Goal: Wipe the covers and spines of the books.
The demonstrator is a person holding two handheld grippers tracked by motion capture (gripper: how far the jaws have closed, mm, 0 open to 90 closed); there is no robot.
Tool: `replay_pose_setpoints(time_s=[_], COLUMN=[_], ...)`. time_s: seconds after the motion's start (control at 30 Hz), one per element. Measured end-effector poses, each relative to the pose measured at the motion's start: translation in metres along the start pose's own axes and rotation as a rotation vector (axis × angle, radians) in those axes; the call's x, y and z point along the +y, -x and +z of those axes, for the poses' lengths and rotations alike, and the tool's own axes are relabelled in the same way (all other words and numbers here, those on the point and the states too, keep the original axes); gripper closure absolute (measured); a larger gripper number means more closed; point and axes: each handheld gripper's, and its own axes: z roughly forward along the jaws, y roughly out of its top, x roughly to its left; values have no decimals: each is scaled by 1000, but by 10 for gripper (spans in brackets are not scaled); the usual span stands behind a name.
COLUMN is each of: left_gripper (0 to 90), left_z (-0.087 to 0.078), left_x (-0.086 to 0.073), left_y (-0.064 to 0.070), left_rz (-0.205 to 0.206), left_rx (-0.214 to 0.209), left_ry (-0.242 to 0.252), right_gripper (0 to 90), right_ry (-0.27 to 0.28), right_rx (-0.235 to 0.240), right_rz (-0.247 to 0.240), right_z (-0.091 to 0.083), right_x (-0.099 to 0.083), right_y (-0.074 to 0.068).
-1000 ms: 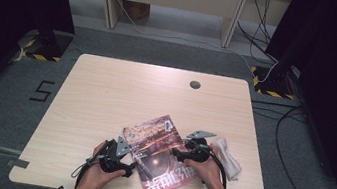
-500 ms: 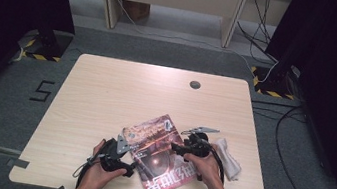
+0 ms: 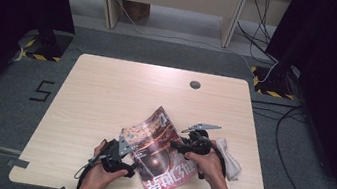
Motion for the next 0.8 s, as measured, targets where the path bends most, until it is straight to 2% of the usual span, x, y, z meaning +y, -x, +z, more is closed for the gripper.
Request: replay_pose_setpoints(time_s=[0.1, 0.13, 0.2, 0.23, 0.33, 0.47, 0.53, 0.67, 0.73, 0.8], left_gripper=[55, 54, 52, 53, 56, 76, 100, 149, 173, 174], left_z=[0, 0, 0, 0, 0, 0, -1, -4, -5, -7], left_x=[0, 0, 0, 0, 0, -1, 0, 0, 3, 4], left_y=[0, 0, 0, 0, 1, 0, -1, -7, -15, -23], left_rz=[0, 2, 1, -5, 2, 0, 22, -2, -23, -40], left_rx=[2, 2, 1, -3, 5, -9, -31, -62, -47, -29], left_ry=[1, 0, 1, 2, 7, 6, 8, 23, 51, 59], right_gripper=[619, 637, 642, 663, 677, 771, 775, 781, 785, 787], right_ry=[-7, -11, -21, -23, -39, -40, -42, -34, -25, -23], right_rx=[-9, -12, -14, -21, -13, -28, -44, -48, -42, -36], right_rz=[-26, -60, -79, -109, -128, -176, -194, -193, -213, -230], right_z=[1, 1, 0, -1, 0, -1, -2, -2, -5, -8], right_x=[-2, -1, 0, 1, 0, 1, 1, -1, 0, 1], right_y=[0, -3, -4, -5, -7, -9, -9, -7, -8, -10])
